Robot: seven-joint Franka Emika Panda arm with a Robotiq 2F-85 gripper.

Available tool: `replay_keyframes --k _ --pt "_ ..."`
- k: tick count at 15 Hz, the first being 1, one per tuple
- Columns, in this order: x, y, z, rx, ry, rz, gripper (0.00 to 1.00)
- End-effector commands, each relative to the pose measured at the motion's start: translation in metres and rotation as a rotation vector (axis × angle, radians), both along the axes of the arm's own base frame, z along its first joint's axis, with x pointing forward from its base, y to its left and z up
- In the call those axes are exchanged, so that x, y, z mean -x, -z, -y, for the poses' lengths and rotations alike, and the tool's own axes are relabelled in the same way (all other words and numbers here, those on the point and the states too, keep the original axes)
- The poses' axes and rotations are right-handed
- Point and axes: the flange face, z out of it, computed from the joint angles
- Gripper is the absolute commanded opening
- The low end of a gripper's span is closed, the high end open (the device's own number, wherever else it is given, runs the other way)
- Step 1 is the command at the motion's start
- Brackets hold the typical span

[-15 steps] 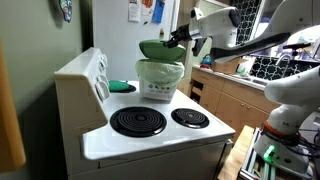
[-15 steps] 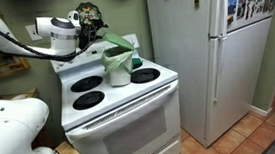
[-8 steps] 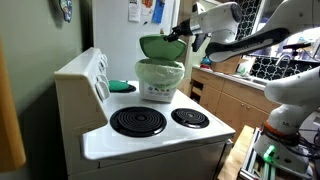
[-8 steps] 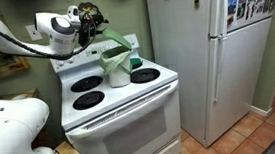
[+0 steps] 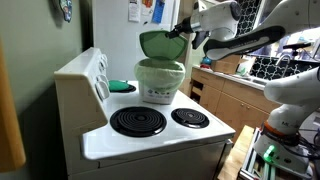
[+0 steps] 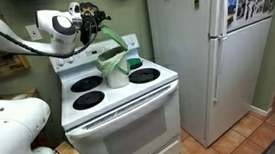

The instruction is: Open the lid of the waste bin, take the paper towel out of it, then close the lid

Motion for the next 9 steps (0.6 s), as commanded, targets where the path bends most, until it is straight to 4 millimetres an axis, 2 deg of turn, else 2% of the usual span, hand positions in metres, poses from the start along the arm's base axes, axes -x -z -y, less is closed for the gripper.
replay_keyframes --k 1,9 --pt "-0.003 -0.008 0.005 0.004 0.034 0.036 1.0" --pt "-0.015 -0.021 0.02 -0.025 0.097 0.114 1.0"
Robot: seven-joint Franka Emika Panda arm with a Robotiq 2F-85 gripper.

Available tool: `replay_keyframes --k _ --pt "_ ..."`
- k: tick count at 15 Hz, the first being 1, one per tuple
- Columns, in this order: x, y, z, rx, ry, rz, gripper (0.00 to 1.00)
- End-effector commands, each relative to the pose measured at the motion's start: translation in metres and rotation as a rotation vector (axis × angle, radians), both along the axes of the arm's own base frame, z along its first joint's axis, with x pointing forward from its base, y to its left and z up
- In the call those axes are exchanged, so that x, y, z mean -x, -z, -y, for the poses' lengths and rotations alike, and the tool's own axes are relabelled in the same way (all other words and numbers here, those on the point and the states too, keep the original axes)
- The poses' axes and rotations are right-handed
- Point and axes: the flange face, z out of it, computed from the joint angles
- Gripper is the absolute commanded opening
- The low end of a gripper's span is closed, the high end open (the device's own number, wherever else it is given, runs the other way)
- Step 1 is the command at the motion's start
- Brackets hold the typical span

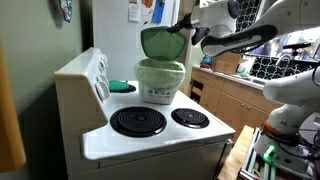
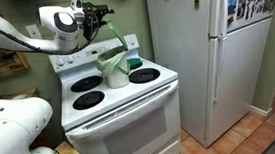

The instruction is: Open the lid of the waste bin, take the paper towel out of it, then close the lid

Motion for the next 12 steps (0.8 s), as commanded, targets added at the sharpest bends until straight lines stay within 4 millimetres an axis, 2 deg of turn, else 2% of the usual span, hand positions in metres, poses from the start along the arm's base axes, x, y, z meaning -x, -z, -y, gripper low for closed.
replay_keyframes --k 1,6,12 --pt "-0.005 -0.001 0.001 -0.006 0.028 0.054 1.0" --pt "-0.01 -0.006 0.01 -0.042 0.081 0.095 1.0" --pt "-0.001 -0.003 -0.007 -0.056 0.036 0.041 1.0"
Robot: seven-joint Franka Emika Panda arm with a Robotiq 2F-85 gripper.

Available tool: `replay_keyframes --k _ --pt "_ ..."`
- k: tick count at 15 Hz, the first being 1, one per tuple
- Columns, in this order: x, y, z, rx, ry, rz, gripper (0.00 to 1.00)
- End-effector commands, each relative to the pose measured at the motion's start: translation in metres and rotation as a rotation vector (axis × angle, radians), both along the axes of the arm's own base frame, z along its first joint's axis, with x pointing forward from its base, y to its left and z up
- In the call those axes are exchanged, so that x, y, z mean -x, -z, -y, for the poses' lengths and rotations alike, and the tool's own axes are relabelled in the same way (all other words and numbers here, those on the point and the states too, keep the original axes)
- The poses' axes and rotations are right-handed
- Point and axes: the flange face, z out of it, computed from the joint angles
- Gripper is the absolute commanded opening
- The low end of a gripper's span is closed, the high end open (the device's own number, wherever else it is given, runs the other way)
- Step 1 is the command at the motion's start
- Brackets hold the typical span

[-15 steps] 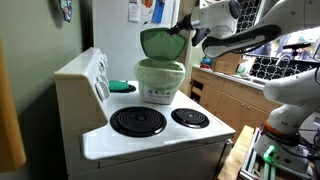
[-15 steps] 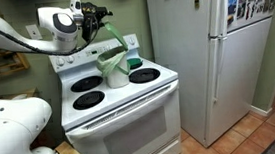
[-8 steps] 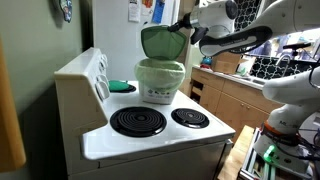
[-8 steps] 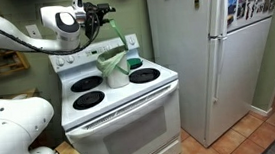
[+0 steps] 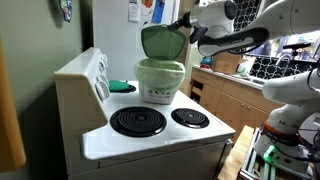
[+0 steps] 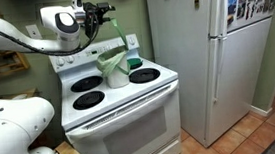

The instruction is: Open the lid of the waste bin, take the paper towel out of it, then close the lid

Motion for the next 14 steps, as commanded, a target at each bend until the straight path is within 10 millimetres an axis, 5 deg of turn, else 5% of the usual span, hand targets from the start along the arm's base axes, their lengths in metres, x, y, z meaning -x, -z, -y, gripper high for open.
replay_keyframes --k 1,9,14 --pt "0.007 0.003 -0.013 -0.029 -0.023 -0.031 1.0" --pt "0.02 0.0 -0.023 -0.075 -0.035 -0.094 1.0" --pt "0.04 -0.022 -0.016 -0.213 -0.014 -0.208 1.0"
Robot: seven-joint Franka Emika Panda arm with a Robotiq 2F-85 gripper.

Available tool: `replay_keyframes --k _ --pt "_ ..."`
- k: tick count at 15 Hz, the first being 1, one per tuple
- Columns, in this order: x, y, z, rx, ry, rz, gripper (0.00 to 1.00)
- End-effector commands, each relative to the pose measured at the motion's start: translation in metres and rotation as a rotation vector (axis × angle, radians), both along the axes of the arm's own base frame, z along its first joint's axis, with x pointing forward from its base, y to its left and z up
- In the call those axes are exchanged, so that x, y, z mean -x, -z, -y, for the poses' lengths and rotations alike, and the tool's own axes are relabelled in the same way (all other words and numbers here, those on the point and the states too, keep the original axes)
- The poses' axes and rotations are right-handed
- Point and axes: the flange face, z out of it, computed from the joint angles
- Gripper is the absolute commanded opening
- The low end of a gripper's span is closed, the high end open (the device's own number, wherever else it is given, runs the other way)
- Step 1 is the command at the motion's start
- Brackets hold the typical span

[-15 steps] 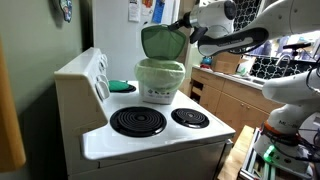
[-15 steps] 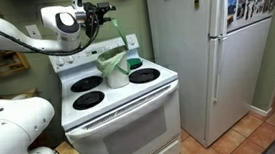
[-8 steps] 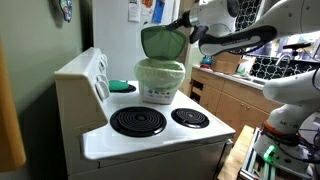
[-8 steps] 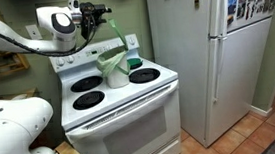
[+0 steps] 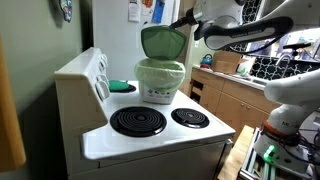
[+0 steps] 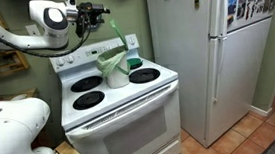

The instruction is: Open the lid of the waste bin, take the paper towel out of it, then close the lid

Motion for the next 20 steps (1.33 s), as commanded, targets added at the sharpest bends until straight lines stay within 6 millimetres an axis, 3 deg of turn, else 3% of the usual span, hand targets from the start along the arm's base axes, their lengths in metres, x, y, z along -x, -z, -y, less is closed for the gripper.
replay_keyframes --k 1,6,11,12,17,20 --pt "0.019 -0.012 0.001 -0.142 -0.035 -0.111 1.0" --pt "0.043 -0.029 -0.001 -0.292 -0.074 -0.253 1.0" --pt "0.057 -0.029 -0.003 -0.424 -0.127 -0.42 1.0" --pt "0.057 -0.034 0.0 -0.359 -0.103 -0.339 1.0" --pt "0.056 -0.03 -0.001 -0.393 -0.129 -0.395 1.0" --pt "0.037 -0.007 -0.01 -0.374 -0.06 -0.439 1.0"
